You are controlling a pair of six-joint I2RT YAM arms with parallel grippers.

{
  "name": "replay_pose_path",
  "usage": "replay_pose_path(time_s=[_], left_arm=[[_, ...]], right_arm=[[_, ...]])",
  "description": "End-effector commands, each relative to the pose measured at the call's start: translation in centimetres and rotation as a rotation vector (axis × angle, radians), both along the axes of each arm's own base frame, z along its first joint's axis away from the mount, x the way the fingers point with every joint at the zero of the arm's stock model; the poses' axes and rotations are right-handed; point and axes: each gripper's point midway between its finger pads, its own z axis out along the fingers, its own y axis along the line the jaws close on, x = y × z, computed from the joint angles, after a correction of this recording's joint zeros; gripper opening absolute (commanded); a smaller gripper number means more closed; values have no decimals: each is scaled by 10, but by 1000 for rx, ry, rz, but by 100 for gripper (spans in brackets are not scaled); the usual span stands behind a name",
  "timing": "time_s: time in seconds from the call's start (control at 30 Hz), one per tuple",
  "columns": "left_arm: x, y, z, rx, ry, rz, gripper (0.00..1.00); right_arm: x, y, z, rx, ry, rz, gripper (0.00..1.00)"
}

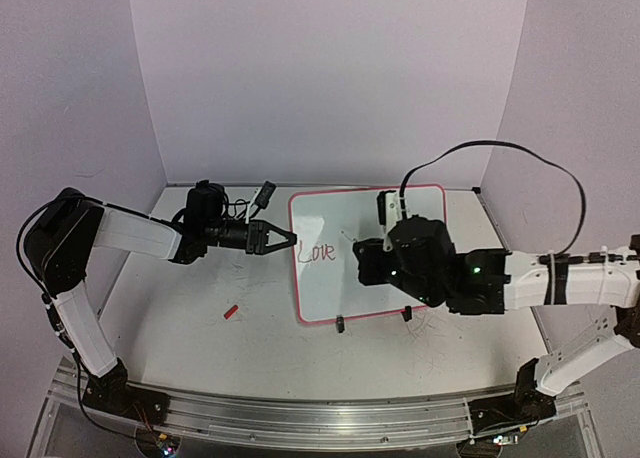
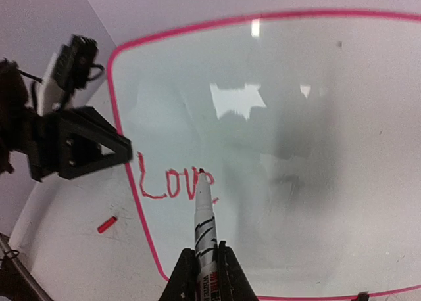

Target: Write a sentence on the whiteboard

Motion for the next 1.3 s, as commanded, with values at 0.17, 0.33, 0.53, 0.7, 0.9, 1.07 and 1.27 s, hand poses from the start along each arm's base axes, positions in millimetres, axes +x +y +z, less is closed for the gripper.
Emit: replay_pose_path(time_s=[0.17,0.33,0.53,0.7,0.9,1.07,1.27], left_arm=[[-3,-4,24,-30,-28,11,31],[-1,2,33,-33,-34,61,44],[6,8,29,-14,-30,129,60],[18,9,27,-9,-15,178,65],[30,4,27,-13,-5,186,63],[39,-1,30,-22,0,186,56],[42,-1,29,-21,0,186,45]], right_arm=[[-1,-24,58,33,-172,63,0],[2,-32,70,8,-214,36,0],[0,-36,63,-3,-195,32,0],[5,-36,56,-74,-187,18,0],[4,-30,39,-109,-136,35,0],[4,-18,23,-135,-106,70,0],[2,-10,12,-137,-80,110,0]])
